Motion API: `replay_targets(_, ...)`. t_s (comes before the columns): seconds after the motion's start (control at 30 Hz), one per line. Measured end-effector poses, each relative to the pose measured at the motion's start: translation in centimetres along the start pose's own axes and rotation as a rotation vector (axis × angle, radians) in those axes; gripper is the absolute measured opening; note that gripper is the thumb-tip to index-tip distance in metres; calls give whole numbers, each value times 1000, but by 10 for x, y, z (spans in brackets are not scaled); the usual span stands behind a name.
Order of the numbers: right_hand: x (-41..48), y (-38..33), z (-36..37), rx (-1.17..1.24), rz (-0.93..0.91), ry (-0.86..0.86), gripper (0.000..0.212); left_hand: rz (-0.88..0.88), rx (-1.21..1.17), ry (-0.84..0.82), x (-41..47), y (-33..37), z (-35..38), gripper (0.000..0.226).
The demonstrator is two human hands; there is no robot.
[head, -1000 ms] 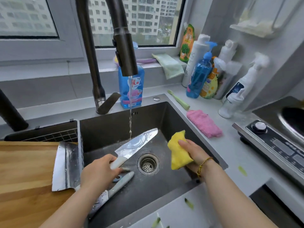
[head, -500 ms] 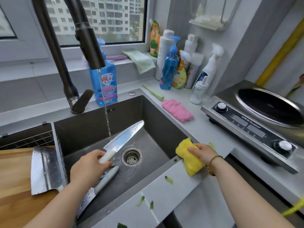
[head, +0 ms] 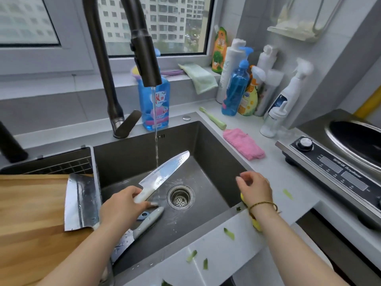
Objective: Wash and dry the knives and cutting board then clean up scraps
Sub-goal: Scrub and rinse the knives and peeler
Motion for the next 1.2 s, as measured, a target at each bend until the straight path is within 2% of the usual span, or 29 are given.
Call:
replay_targets(0.07,-3,-28,25,121,18,-142,25,-8,-19,9,2,-1,-1,29)
replay_targets(0.17,-12,-66,71,336,142,-408,33,-5,-26,18,5,-2,-2,28)
replay_targets(0.23,-19,-89,101,471,245,-547,29,-11,-21,30,9,-4,-4,30)
replay_targets(0.33,-23,-117,130,602,343,-633,13,-15,14,40,18,-8,-5,32)
replay_targets(0.5,-22,-139,143,612,384,-773,18,8,92,43,27,-17,-8,34)
replay_targets(0.57,-15,-141,145,571,431,-784,20,3,95,35,30,-23,-7,33)
replay_targets(0.67,4,-134,147,573,542,-681,34,-3,102,15,31,-28,-5,31)
replay_targets(0.73,11,-130,151,572,527,-660,26,-21,100,9,31,-31,-2,30)
replay_targets(0.8,5,-131,155,597,473,-752,7,-32,96,7,31,-31,1,30)
replay_targets(0.9,-10,-133,163,573,416,-836,6,-37,87,10,31,-33,2,32)
replay_targets(1.03,0,-126,167,549,504,-724,33,-42,96,8,28,-35,2,31)
replay_targets(1.1,6,-124,168,555,546,-677,39,-39,109,11,27,-34,3,31)
replay_targets(1.2,-3,-126,170,600,492,-711,22,-36,116,-1,30,-31,5,32)
Point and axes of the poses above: each hand's wrist, its own x-axis towards the middle knuckle, its own z-axis out of the palm, y = z × x, the point moved 1 cm from there along x, towards the middle knuckle, and after that the axes turned 5 degrees about y, right-handed, at the moved point
